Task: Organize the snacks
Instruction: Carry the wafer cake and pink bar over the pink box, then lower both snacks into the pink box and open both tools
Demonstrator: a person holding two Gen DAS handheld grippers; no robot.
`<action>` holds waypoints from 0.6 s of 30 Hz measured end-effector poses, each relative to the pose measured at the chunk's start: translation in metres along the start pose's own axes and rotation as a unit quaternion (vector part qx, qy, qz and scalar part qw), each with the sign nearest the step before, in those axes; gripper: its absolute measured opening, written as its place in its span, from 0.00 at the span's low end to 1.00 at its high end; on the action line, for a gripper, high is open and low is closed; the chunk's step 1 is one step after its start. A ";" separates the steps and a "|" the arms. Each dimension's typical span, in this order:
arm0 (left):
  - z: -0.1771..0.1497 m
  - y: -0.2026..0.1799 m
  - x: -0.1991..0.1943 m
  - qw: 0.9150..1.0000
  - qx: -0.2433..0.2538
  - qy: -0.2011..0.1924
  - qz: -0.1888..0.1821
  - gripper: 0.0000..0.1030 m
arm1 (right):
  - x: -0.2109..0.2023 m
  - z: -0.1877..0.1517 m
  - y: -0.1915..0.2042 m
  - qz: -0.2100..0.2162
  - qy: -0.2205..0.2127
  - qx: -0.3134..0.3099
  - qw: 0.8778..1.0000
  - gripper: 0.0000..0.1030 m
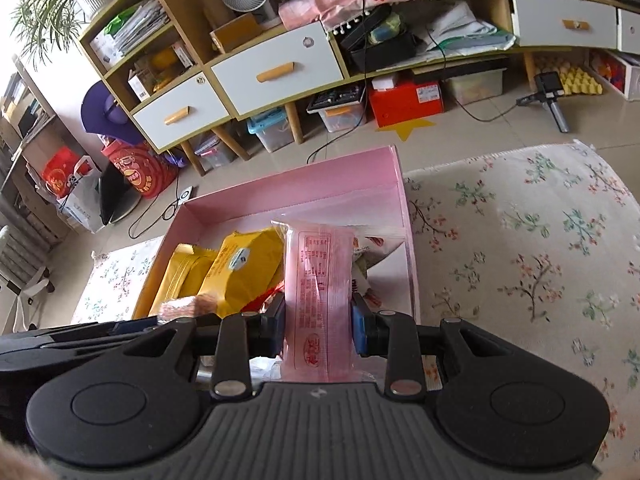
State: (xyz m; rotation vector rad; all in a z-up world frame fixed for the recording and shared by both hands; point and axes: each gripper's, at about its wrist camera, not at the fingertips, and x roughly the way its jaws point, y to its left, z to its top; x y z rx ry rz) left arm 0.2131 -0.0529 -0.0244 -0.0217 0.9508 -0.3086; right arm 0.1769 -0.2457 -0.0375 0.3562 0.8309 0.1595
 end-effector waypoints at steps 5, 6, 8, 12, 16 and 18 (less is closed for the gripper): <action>0.003 0.006 0.012 1.000 -0.003 -0.001 0.005 0.38 | 0.007 0.003 -0.004 -0.001 -0.005 0.004 1.000 0.28; 0.004 0.008 0.015 1.000 -0.003 -0.002 0.006 0.38 | 0.008 0.004 -0.005 -0.002 -0.006 0.005 1.000 0.28; 0.007 0.010 0.019 1.000 -0.005 -0.006 0.008 0.38 | 0.011 0.004 -0.005 -0.004 -0.009 0.004 1.000 0.28; 0.010 0.014 0.028 1.000 -0.004 -0.019 0.014 0.38 | 0.014 0.004 -0.007 -0.007 -0.009 0.004 1.000 0.28; 0.011 0.013 0.032 1.000 0.004 -0.016 0.006 0.38 | 0.015 0.004 -0.005 -0.010 -0.007 0.000 1.000 0.28; 0.011 0.012 0.032 1.000 0.010 -0.014 0.004 0.38 | 0.014 0.004 -0.005 -0.010 -0.007 -0.001 1.000 0.29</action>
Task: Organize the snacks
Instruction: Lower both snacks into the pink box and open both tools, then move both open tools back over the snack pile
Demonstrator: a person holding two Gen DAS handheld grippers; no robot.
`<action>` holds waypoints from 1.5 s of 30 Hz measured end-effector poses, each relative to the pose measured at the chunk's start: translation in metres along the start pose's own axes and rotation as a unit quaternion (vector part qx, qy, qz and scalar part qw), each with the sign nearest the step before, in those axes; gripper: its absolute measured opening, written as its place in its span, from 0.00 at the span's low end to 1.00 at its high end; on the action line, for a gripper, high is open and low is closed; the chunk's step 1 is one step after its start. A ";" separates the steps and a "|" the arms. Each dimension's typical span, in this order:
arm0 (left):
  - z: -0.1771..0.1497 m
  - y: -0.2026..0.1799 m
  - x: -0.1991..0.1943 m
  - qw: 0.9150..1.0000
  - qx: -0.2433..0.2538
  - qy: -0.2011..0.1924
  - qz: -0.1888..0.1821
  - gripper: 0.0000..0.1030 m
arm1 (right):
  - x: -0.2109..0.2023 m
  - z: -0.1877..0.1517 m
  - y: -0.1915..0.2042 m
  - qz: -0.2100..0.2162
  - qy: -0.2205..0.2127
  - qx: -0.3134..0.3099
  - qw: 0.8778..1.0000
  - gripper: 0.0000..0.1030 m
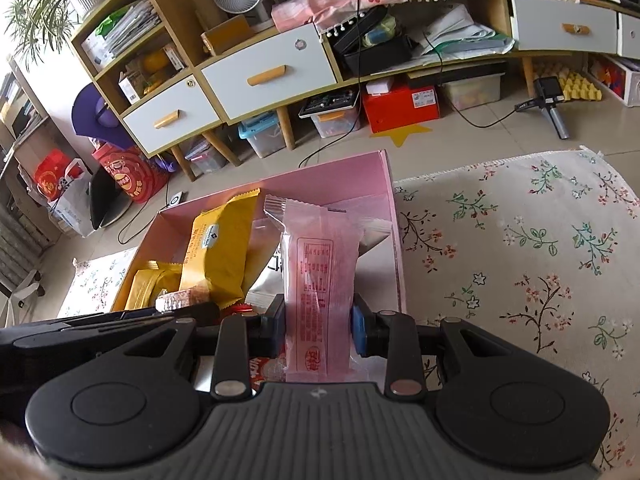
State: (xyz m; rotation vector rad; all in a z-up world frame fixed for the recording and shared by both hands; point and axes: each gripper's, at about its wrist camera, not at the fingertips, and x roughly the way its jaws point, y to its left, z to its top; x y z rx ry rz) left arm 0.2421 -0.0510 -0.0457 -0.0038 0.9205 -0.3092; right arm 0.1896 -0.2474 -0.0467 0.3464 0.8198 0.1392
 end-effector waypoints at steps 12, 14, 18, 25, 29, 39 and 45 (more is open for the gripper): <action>-0.004 -0.004 -0.019 1.000 0.022 -0.014 -0.013 0.60 | -0.016 0.006 0.003 0.015 -0.020 0.002 1.000 0.56; -0.005 -0.006 -0.025 0.999 0.025 -0.017 -0.013 0.63 | -0.018 0.007 0.004 0.014 -0.022 0.001 1.000 0.59; -0.008 -0.006 -0.037 0.999 0.027 -0.022 -0.010 0.71 | -0.024 0.008 0.004 0.010 -0.023 0.001 1.000 0.66; -0.023 -0.004 -0.060 1.000 0.015 -0.019 -0.009 0.79 | -0.044 0.006 0.004 0.004 -0.030 0.003 1.000 0.80; -0.035 -0.005 -0.075 1.000 0.009 -0.017 -0.008 0.82 | -0.055 0.003 0.004 0.000 -0.029 0.000 1.000 0.85; -0.065 -0.004 -0.106 1.000 0.001 -0.008 0.000 0.88 | -0.078 -0.016 0.012 -0.017 -0.021 -0.029 0.999 0.93; -0.083 -0.002 -0.120 1.000 -0.006 -0.002 0.009 0.91 | -0.091 -0.028 0.014 -0.027 -0.019 -0.041 0.999 0.96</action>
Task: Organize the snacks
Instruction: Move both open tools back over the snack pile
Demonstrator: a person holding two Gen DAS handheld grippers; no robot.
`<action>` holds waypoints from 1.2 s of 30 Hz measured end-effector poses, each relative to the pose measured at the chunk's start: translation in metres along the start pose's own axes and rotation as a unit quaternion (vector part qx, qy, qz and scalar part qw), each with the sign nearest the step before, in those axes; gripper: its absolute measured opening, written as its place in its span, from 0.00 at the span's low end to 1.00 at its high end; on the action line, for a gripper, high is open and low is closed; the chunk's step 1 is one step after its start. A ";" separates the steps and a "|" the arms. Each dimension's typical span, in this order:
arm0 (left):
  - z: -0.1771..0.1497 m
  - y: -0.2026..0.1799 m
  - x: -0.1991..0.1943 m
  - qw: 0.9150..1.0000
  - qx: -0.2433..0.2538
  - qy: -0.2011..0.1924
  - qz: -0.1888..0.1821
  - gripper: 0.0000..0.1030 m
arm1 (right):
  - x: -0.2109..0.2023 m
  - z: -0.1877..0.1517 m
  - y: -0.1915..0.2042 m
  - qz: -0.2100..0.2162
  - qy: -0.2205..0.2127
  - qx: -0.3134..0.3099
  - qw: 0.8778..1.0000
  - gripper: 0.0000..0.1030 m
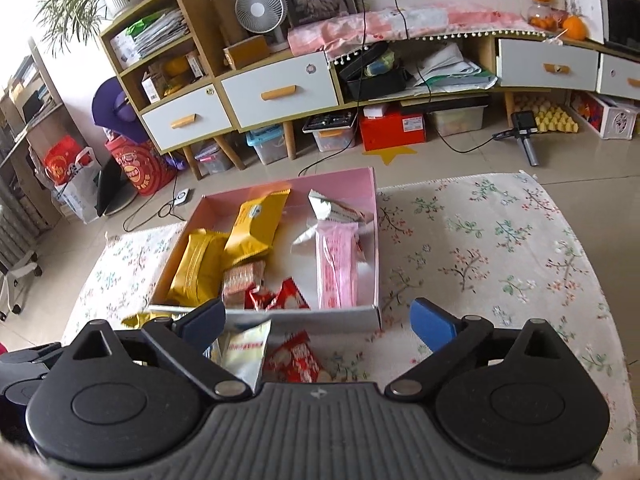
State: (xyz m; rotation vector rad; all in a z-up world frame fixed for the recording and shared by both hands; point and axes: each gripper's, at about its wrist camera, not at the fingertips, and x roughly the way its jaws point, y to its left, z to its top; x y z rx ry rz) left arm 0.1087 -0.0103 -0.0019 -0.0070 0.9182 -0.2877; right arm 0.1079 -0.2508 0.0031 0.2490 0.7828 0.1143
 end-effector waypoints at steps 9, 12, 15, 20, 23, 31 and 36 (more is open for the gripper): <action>-0.027 0.007 -0.017 1.000 -0.009 -0.003 0.009 0.92 | -0.010 -0.024 0.000 -0.010 0.003 -0.015 1.000 0.99; -0.038 0.010 -0.018 1.000 -0.011 -0.007 0.014 0.92 | -0.012 -0.032 -0.002 -0.014 -0.002 -0.020 1.000 0.99; -0.046 0.015 -0.015 0.999 -0.021 -0.005 0.027 0.92 | -0.011 -0.040 -0.004 -0.019 0.000 -0.032 0.999 0.99; -0.059 0.016 -0.008 0.999 -0.030 -0.012 0.029 0.92 | -0.004 -0.053 -0.011 -0.034 0.016 -0.013 0.999 1.00; -0.067 0.008 -0.002 0.999 -0.015 -0.021 0.020 0.92 | 0.002 -0.060 -0.015 -0.037 0.028 -0.008 0.999 0.99; -0.070 -0.002 0.007 0.999 -0.021 -0.044 -0.021 0.86 | 0.008 -0.079 -0.014 -0.039 0.028 -0.051 0.998 0.99; -0.068 -0.010 0.011 0.998 -0.018 -0.058 -0.034 0.73 | 0.015 -0.085 -0.014 -0.032 0.038 -0.060 0.997 0.98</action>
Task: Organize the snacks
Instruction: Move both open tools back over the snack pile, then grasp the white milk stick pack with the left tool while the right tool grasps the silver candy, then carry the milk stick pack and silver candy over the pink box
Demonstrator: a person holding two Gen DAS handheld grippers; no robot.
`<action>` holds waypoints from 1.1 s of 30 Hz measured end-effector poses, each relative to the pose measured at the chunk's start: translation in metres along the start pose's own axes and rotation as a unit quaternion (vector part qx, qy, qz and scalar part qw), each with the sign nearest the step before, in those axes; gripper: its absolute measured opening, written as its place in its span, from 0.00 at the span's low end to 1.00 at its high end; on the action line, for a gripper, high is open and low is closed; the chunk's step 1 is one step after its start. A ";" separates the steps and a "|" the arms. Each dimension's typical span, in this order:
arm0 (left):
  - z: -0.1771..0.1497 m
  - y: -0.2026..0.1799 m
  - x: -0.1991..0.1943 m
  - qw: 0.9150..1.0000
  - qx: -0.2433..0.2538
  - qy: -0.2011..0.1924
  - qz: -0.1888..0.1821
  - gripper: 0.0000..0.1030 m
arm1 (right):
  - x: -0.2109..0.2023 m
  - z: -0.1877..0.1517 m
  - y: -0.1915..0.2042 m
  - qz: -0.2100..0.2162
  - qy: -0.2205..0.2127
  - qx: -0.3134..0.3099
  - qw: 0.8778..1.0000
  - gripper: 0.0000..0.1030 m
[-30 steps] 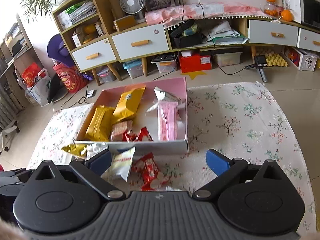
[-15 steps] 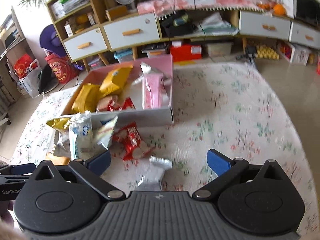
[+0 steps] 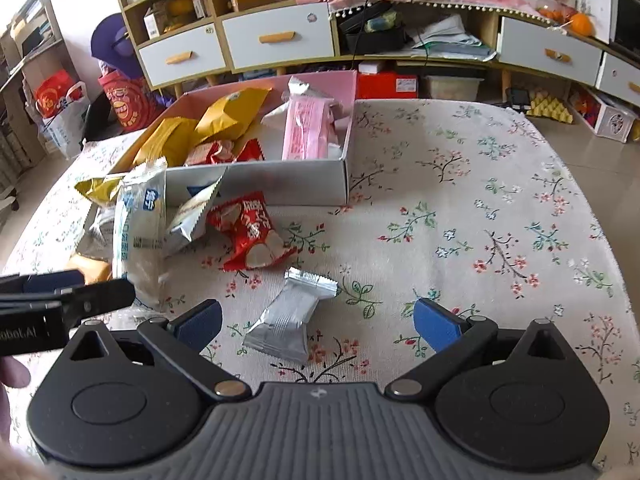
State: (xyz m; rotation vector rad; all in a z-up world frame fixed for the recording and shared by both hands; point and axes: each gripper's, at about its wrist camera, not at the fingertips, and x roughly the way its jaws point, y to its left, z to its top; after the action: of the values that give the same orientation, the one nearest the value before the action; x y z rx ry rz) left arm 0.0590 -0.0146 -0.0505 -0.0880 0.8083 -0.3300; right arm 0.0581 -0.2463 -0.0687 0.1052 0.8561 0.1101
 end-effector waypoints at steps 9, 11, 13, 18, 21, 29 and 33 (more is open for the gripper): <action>0.001 -0.004 0.015 1.000 -0.012 0.009 0.003 0.42 | 0.008 0.001 0.002 0.002 0.008 0.000 1.000 0.88; 0.003 -0.002 0.018 1.000 -0.017 0.010 0.004 0.42 | 0.011 0.001 0.002 0.001 0.012 -0.002 1.000 0.84; 0.004 0.000 0.020 1.000 -0.024 0.010 0.004 0.38 | 0.013 0.001 0.003 -0.001 0.018 -0.004 1.000 0.80; 0.007 0.002 0.024 0.999 -0.036 0.012 0.003 0.29 | 0.014 0.001 0.007 -0.012 0.018 -0.018 1.000 0.70; 0.008 0.004 0.024 0.999 -0.040 0.014 0.001 0.25 | 0.014 0.002 0.009 -0.022 0.017 -0.027 0.999 0.59; 0.009 0.003 0.021 0.999 -0.038 0.019 -0.003 0.19 | 0.013 0.006 0.008 -0.030 0.020 -0.039 0.999 0.26; 0.012 0.002 0.019 0.999 -0.036 0.023 -0.006 0.17 | 0.012 0.008 0.004 -0.027 0.025 -0.029 0.999 0.24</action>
State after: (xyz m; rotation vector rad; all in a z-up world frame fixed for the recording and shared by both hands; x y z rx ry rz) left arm 0.0799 -0.0189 -0.0558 -0.1523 0.8653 -0.3156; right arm 0.0716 -0.2409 -0.0723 0.0244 0.9048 0.0864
